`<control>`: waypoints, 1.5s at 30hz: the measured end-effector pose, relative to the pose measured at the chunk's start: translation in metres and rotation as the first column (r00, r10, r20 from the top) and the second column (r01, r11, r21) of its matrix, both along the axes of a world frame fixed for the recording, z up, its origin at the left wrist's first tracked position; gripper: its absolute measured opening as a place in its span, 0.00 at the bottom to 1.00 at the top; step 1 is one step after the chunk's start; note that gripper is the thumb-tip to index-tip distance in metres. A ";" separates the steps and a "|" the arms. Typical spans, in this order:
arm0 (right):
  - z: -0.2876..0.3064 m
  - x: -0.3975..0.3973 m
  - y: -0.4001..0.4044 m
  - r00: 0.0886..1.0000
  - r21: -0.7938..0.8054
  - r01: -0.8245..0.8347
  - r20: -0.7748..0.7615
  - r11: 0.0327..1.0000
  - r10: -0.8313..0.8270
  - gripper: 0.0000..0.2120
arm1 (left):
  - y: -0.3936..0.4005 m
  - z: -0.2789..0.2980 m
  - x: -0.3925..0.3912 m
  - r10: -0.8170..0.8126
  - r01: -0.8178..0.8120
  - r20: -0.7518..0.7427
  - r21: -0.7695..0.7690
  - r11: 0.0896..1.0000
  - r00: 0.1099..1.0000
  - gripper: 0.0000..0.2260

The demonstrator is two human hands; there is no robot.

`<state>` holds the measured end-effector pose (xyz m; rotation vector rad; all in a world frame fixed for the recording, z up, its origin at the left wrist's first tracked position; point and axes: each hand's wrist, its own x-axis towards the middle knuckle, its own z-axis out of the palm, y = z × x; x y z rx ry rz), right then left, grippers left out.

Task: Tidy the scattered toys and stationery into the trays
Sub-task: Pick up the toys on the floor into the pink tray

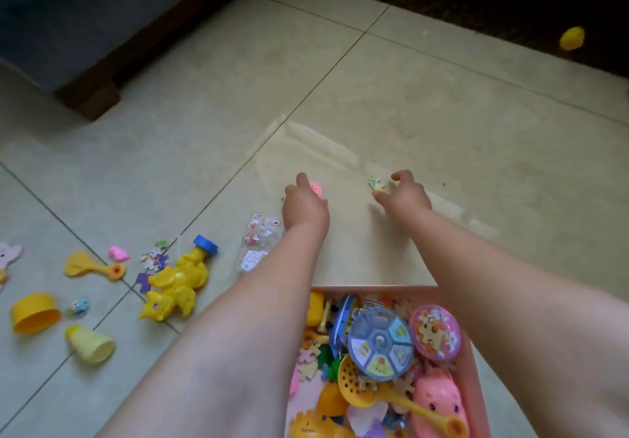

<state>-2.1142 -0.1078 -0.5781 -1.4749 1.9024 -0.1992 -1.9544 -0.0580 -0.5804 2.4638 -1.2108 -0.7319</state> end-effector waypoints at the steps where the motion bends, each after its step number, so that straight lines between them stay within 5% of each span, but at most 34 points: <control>1: -0.003 0.001 -0.002 0.999 0.006 -0.027 -0.022 1.000 0.027 0.26 | -0.001 -0.002 0.000 0.011 -0.011 0.023 -0.013 1.000 1.000 0.21; 12: -0.010 0.008 -0.011 0.995 -0.125 -0.051 0.083 0.991 0.062 0.06 | -0.014 -0.006 0.000 0.102 -0.103 -0.032 -0.057 0.993 0.994 0.07; 16: -0.008 0.009 -0.006 0.986 -0.099 -0.071 0.145 0.993 0.086 0.08 | -0.017 -0.002 -0.002 0.139 -0.141 -0.063 -0.032 0.989 0.988 0.21; 23: -0.009 -0.003 0.004 0.947 0.021 0.006 0.320 1.000 -0.013 0.06 | -0.018 0.003 -0.001 0.182 -0.175 -0.085 0.079 0.981 0.980 0.24; 25: -0.008 -0.010 0.008 0.936 0.035 0.016 0.352 0.999 -0.028 0.05 | -0.016 0.004 -0.002 0.158 -0.155 -0.061 0.050 0.987 0.986 0.24; 29: -0.002 -0.015 0.020 0.927 0.075 -0.020 0.374 0.997 -0.010 0.05 | -0.007 0.008 -0.008 -0.013 0.013 -0.003 -0.046 0.999 1.000 0.07; 35: 0.024 -0.001 0.058 0.781 0.094 -0.175 0.619 0.980 0.080 0.08 | 0.015 0.035 0.003 -0.189 0.178 -0.217 -0.072 0.981 0.958 0.13; 38: 0.046 0.012 0.072 0.758 0.123 -0.402 0.601 0.908 0.254 0.05 | 0.034 0.060 0.023 -0.161 0.168 -0.332 -0.005 0.986 0.929 0.13; 41: 0.065 0.028 0.085 0.684 0.209 -0.677 0.532 0.705 0.499 0.03 | 0.061 0.079 0.044 -0.136 0.201 -0.419 0.116 0.973 0.898 0.09; 43: 0.074 0.037 0.092 0.613 0.275 -0.785 0.474 0.555 0.632 0.02 | 0.077 0.087 0.055 -0.111 0.244 -0.505 0.205 0.948 0.856 0.09; 45: 0.079 0.048 0.099 0.590 0.287 -0.807 0.352 0.516 0.727 0.04 | 0.092 0.096 0.064 -0.086 0.298 -0.561 0.297 0.907 0.823 0.10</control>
